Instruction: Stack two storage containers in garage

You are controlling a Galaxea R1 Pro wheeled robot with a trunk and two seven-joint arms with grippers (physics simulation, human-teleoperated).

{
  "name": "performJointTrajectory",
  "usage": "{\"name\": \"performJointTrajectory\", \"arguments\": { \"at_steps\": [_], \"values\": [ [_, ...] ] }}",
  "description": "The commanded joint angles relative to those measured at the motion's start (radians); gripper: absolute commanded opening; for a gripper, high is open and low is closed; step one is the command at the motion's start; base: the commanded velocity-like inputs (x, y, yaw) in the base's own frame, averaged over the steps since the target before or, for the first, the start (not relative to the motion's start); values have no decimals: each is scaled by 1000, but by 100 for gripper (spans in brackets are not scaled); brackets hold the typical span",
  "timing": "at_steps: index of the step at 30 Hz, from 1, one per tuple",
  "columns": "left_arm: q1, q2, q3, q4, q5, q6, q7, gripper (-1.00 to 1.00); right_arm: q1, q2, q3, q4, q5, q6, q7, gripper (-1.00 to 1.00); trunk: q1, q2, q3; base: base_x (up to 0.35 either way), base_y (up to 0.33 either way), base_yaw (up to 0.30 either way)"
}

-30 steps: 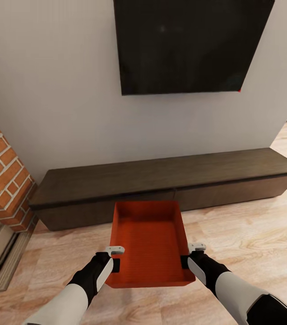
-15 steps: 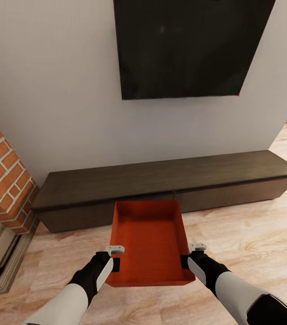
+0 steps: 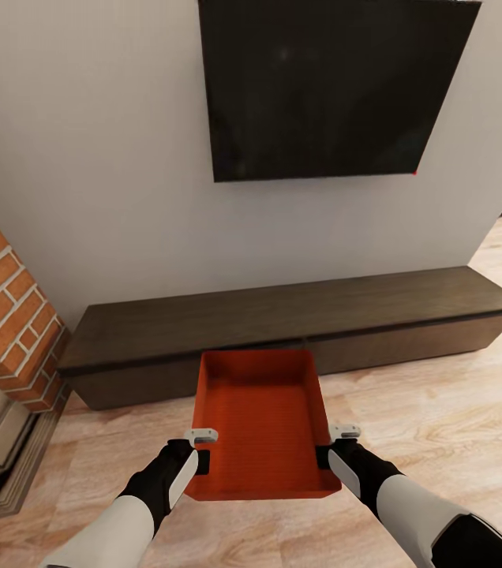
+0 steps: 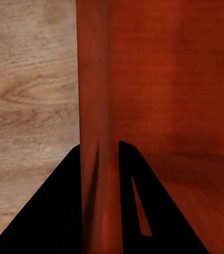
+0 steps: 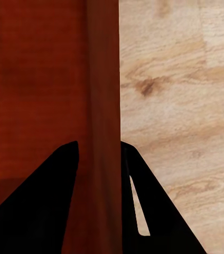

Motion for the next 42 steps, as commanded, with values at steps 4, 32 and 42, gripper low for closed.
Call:
{"name": "performJointTrajectory", "arguments": {
  "at_steps": [4,32,42],
  "values": [
    [0,2,-12,26,-8,11,15,-100,-1,-1,31,-22,-14,0,3,-100,-16,28,12,0,0,0],
    [0,2,-11,27,-8,11,15,-100,-1,-1,31,-22,-13,-1,3,-100,-123,224,100,0,0,0],
    [0,2,-10,26,-8,11,15,-100,-1,-1,31,-23,-12,-3,0,-100,-161,294,131,0,0,0]
  ]
}}
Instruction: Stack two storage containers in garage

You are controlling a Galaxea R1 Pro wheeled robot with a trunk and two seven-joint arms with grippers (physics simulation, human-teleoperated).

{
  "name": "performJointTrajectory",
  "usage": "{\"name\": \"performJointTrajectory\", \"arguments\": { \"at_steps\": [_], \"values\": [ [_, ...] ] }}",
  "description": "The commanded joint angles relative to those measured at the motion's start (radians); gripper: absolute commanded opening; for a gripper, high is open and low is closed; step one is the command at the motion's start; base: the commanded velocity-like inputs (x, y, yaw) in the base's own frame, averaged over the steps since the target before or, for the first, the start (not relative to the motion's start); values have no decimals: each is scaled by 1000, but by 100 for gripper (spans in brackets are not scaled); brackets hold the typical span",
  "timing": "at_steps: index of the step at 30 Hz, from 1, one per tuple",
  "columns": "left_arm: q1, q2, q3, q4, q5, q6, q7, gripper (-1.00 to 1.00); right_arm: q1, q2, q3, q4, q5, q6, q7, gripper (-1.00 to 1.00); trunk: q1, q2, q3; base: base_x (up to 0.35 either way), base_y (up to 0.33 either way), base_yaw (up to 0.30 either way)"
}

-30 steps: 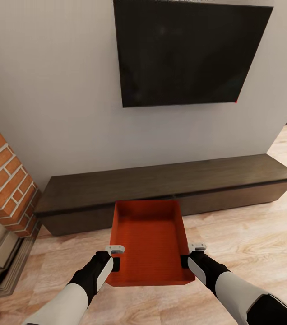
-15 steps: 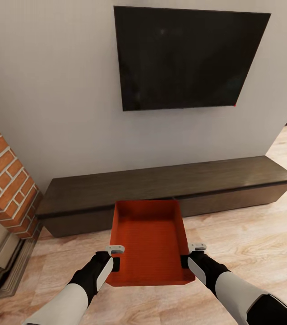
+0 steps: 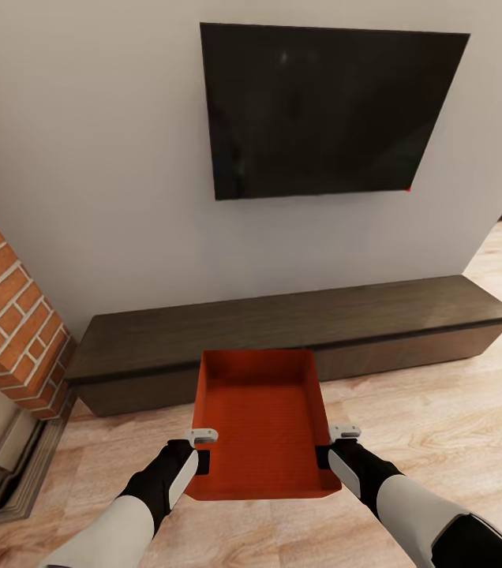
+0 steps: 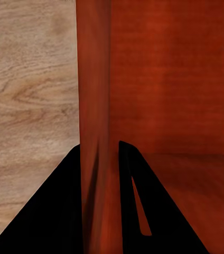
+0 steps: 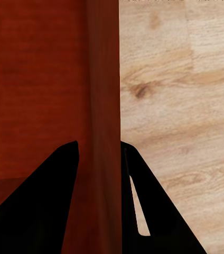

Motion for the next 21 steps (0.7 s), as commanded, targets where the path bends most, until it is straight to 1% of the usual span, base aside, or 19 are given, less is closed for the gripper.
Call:
{"name": "performJointTrajectory", "arguments": {
  "at_steps": [1,21],
  "values": [
    [0,2,-10,25,-9,16,15,-100,-1,-1,31,-23,-13,0,-1,-100,-4,7,2,0,0,0],
    [0,2,-11,25,-9,16,15,-100,-1,-1,31,-23,-13,0,-1,-100,-81,147,65,0,0,0]
  ]
}}
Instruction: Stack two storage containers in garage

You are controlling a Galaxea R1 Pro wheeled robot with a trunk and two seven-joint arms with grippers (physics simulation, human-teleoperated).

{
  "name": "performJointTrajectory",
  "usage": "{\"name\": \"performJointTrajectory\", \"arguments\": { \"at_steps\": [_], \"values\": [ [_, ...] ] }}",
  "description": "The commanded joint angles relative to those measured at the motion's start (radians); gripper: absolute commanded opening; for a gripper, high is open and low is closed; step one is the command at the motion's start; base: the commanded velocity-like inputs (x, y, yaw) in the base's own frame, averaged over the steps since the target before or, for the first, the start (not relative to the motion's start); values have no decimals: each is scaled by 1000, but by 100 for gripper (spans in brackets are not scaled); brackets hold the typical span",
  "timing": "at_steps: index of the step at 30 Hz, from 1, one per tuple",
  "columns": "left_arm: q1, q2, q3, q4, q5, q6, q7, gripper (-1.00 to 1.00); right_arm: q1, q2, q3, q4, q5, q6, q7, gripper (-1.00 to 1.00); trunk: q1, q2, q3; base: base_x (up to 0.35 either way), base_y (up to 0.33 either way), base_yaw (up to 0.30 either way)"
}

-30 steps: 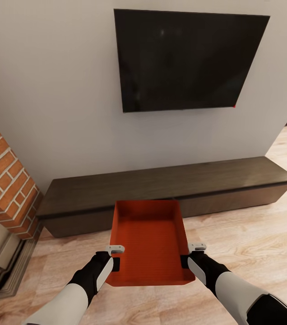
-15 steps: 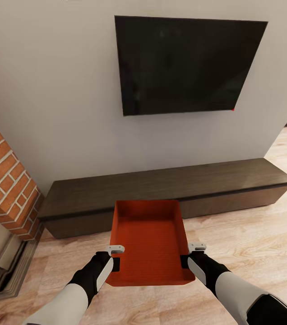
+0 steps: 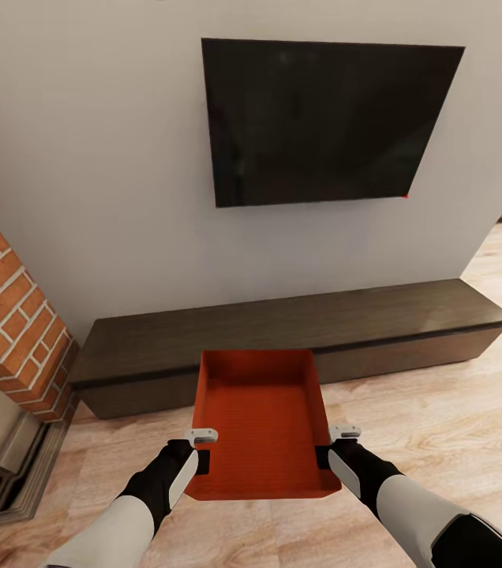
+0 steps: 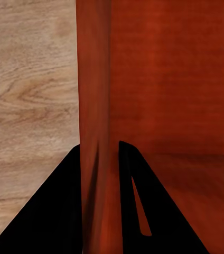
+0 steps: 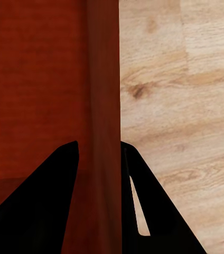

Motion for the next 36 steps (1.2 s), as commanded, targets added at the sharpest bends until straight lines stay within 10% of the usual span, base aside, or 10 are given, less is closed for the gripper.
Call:
{"name": "performJointTrajectory", "arguments": {
  "at_steps": [1,36],
  "values": [
    [0,2,-11,25,-8,15,15,-100,-1,-1,31,-24,-14,0,-2,-100,-4,7,2,0,0,0],
    [0,2,-10,25,-8,15,15,-100,-1,0,30,-24,-14,-3,-2,-100,-138,252,112,0,0,0]
  ]
}}
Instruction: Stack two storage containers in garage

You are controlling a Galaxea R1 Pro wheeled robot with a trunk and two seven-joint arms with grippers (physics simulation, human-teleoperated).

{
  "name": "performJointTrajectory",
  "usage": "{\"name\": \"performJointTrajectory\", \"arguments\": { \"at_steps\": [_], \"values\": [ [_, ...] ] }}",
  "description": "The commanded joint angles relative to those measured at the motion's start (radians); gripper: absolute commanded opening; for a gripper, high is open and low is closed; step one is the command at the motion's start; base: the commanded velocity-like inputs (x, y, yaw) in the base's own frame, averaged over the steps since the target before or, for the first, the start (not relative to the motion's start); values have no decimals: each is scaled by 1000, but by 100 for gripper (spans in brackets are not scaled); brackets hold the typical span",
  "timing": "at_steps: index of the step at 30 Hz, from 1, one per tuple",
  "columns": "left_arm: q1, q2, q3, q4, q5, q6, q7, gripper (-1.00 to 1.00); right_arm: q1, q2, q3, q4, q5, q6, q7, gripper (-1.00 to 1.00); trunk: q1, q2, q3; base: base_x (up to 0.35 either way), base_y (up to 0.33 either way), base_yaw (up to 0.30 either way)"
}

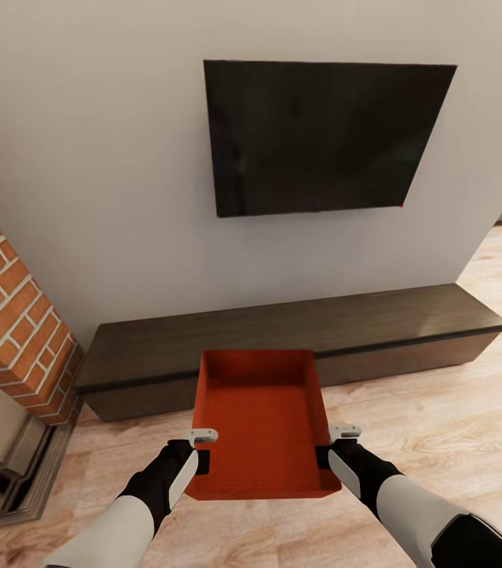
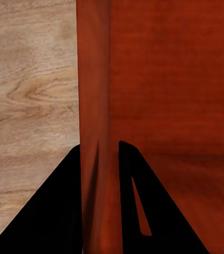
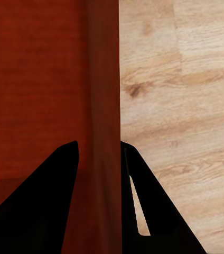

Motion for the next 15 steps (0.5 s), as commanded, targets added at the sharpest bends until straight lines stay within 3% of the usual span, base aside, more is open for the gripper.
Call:
{"name": "performJointTrajectory", "arguments": {
  "at_steps": [1,15],
  "values": [
    [0,2,-10,24,-9,18,15,-100,-1,-1,29,-26,-13,0,-2,-100,-4,7,2,0,0,0],
    [0,2,-11,24,-9,18,15,-100,-1,-2,29,-26,-13,0,-3,-100,-58,105,46,0,0,0]
  ]
}}
